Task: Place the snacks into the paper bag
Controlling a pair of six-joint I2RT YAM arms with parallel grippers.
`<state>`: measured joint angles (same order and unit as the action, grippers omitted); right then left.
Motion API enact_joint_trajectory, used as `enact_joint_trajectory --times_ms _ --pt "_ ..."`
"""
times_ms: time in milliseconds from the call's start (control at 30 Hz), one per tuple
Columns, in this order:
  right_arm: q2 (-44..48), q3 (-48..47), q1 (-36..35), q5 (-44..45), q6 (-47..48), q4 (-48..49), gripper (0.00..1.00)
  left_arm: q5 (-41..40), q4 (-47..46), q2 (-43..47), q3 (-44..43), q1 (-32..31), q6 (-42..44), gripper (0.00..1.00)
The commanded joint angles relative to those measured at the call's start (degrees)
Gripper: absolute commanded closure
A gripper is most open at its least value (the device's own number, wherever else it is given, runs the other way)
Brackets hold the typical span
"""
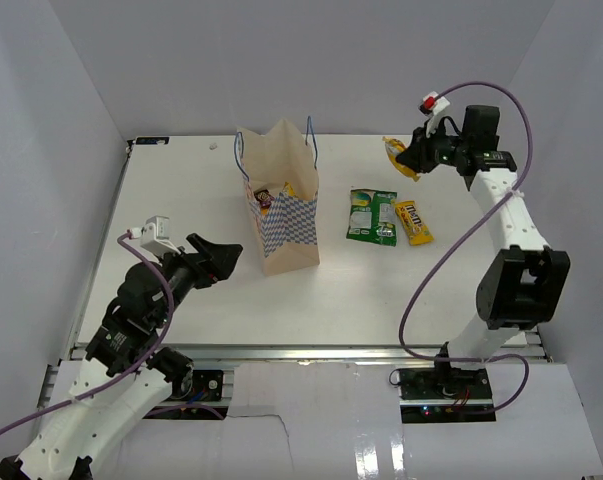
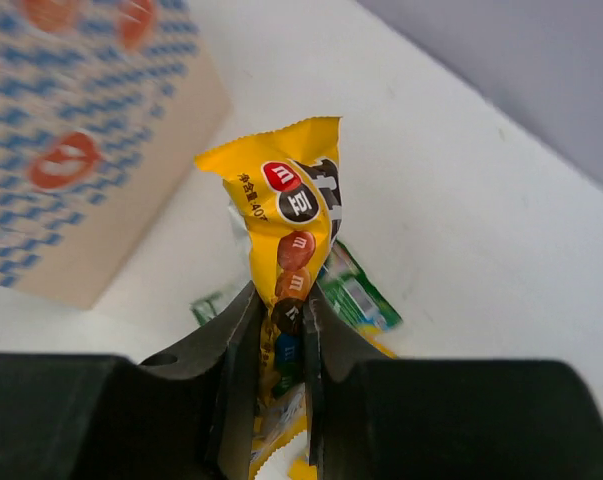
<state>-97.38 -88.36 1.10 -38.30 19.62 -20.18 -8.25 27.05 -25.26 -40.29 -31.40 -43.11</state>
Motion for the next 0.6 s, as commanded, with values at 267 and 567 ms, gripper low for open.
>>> enact_joint_trajectory --times_ms 267,567 --pt "13.2 -9.1 -25.3 -4.9 -4.9 7.5 0.92 2.7 -4.4 -0.3 1.7 -0.1 0.6 0.02" --pt "3.5 -17.7 -39.1 9.3 -8.2 13.0 0.92 3.2 -4.3 2.8 2.9 -0.1 -1.4 0.02"
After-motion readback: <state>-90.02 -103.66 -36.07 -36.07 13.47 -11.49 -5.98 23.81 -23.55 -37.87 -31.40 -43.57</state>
